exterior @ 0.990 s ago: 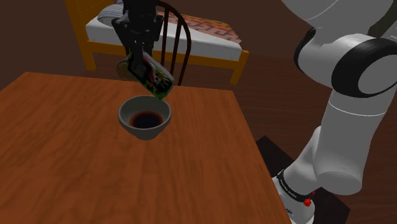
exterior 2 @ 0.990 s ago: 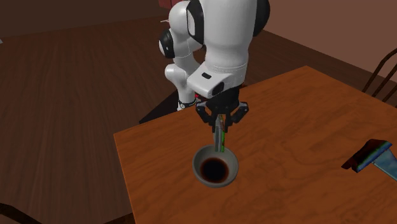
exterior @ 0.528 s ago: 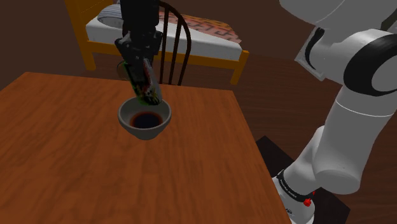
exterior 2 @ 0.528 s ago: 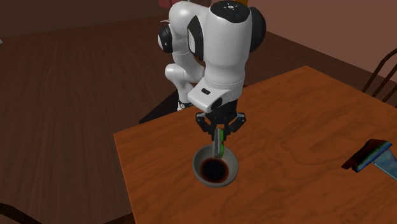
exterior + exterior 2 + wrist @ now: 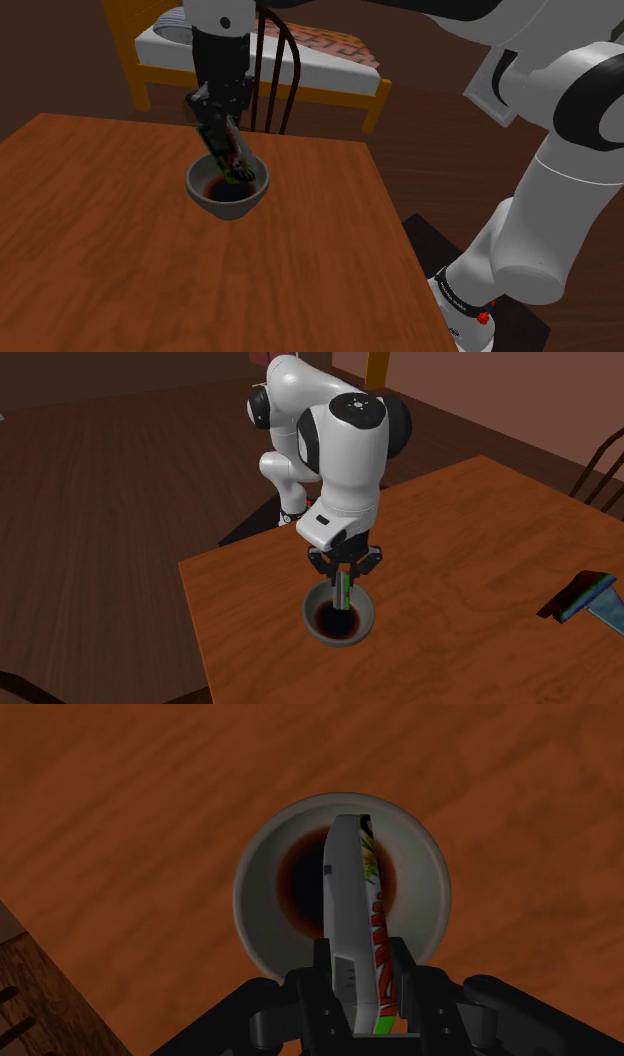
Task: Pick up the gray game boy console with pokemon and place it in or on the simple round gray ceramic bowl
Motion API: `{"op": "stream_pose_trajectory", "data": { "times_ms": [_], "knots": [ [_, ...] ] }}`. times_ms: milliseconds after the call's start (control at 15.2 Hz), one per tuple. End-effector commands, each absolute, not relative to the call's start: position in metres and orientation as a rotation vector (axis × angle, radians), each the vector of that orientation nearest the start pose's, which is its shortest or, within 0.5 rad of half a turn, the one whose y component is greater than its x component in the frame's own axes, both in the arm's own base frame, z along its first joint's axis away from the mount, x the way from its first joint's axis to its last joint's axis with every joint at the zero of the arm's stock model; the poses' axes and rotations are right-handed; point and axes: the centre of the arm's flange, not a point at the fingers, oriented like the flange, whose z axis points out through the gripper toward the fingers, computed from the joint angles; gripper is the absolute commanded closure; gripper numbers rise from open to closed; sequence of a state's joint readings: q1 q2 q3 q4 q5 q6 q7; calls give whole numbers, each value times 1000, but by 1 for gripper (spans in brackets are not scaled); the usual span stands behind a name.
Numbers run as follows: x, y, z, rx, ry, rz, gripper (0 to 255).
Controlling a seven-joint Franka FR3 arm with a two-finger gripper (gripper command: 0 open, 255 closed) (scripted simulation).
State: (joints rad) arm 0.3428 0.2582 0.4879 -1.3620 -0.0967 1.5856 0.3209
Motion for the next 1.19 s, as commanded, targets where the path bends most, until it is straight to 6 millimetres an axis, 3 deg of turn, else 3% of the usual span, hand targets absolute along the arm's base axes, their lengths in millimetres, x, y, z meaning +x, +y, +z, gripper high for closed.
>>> {"op": "stream_pose_trajectory", "data": {
  "times_ms": [0,462,528,858,1122],
  "knots": [
    [458,428,580,-3028,-770,26,255],
    [458,428,580,-3028,-770,26,255],
    [458,428,580,-3028,-770,26,0],
    [458,428,580,-3028,-770,26,0],
    [459,428,630,-3028,-770,26,0]
  ]
}}
